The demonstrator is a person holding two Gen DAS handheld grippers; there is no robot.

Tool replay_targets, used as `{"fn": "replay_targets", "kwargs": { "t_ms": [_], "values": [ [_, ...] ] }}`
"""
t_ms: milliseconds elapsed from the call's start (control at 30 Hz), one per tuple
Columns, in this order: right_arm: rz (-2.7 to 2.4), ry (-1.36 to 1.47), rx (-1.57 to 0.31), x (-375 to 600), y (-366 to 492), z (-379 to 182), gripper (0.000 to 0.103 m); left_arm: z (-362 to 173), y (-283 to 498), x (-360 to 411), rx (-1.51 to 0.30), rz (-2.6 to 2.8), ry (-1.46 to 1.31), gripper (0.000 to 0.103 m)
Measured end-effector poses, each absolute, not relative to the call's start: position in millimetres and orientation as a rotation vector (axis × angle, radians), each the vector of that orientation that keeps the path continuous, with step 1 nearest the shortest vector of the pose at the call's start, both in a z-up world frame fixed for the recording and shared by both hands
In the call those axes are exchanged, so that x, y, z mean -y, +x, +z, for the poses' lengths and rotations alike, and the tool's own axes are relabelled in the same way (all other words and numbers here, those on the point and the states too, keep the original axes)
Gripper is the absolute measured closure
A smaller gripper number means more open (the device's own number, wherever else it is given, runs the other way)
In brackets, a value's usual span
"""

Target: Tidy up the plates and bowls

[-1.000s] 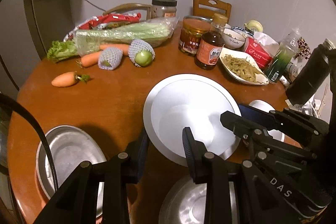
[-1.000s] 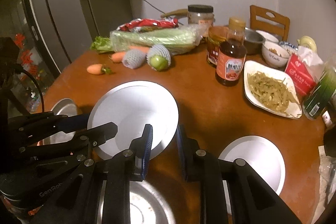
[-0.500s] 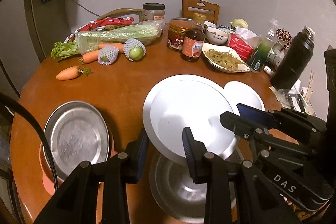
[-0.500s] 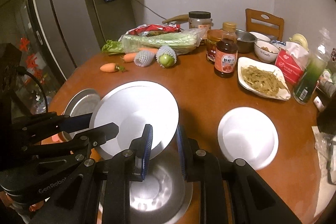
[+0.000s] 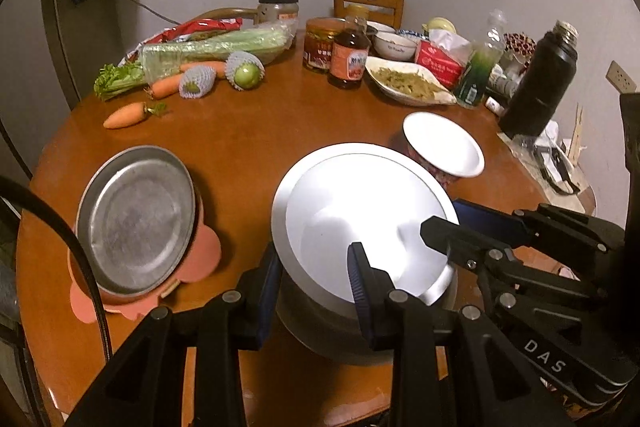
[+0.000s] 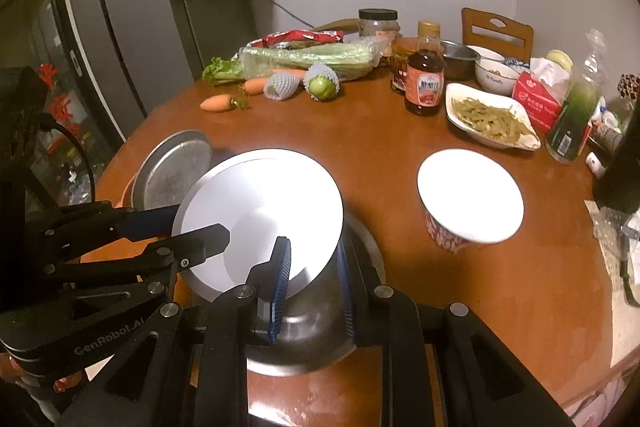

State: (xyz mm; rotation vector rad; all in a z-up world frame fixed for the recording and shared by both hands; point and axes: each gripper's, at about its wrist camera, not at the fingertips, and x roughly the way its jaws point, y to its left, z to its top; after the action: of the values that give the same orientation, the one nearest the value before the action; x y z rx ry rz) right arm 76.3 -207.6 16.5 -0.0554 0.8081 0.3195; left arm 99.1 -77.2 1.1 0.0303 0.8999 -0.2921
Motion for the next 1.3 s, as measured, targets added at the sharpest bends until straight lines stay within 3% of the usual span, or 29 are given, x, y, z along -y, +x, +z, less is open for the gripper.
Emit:
{"fn": "replay_targets", "kwargs": {
  "t_ms": [1300],
  "values": [
    [0.288, -0.054, -0.904, 218, 88, -20, 0.077, -31, 114, 93, -0.974, -0.297, 0.083, 0.069]
  ]
}}
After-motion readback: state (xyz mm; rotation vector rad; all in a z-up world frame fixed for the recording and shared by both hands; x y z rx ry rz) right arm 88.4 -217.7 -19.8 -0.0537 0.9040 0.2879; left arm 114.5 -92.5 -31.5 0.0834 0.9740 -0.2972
